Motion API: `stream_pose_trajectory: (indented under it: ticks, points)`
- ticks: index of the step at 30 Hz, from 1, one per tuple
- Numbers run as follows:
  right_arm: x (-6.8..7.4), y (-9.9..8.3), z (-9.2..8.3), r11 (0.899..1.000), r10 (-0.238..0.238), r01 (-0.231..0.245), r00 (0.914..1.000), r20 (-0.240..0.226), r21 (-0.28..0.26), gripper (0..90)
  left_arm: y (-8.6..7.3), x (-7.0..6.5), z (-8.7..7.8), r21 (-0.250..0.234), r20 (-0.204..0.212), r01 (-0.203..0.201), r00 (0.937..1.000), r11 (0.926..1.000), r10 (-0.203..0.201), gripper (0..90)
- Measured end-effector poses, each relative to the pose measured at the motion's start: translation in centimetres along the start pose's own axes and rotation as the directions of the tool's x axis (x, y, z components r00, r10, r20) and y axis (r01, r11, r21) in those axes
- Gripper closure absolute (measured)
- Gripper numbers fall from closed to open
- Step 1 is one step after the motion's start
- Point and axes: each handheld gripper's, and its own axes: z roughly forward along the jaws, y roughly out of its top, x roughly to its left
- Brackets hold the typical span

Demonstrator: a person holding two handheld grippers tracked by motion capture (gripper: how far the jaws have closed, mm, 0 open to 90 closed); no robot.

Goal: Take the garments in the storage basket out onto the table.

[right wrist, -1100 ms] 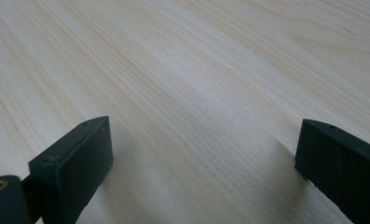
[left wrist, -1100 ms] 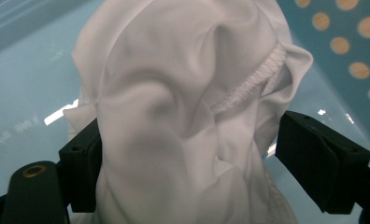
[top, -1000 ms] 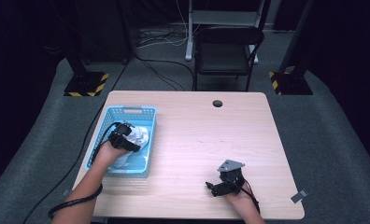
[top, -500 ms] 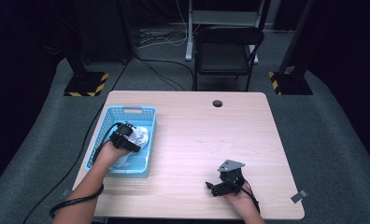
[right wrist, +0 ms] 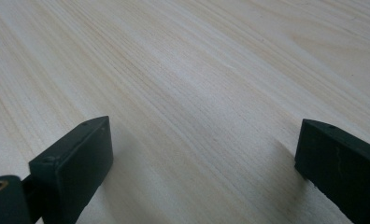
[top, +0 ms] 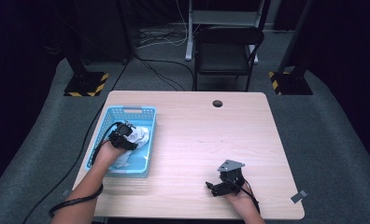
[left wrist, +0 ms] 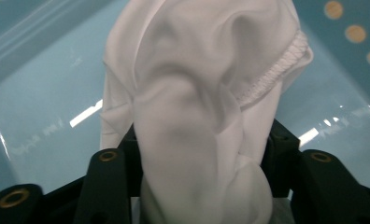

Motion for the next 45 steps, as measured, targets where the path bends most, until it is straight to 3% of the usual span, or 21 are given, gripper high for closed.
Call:
stream_pose_trajectory:
  ticks: [7,23,32,45]
  points:
    - [0.0,0.0,0.0,1.000,0.000,0.000,1.0000,0.000,0.000,3.7,-0.1,0.1,-1.2,-0.051,0.026,0.014,0.9996,0.9986,-0.012,59.3]
    - [0.0,0.0,0.0,1.000,0.001,-0.001,1.0000,0.000,0.000,3.7,-0.1,0.1,-5.6,-0.178,-0.004,-0.017,0.9999,0.9839,0.016,61.3]
    - [0.0,0.0,0.0,1.000,0.001,-0.001,1.0000,0.000,0.000,3.8,-0.3,0.2,-7.4,-0.222,0.007,-0.015,0.9998,0.9749,0.017,61.3]
    - [0.0,0.0,0.0,1.000,0.001,-0.001,1.0000,0.001,0.000,3.8,0.4,-0.2,-10.2,-0.269,-0.004,-0.050,0.9987,0.9619,0.051,61.2]
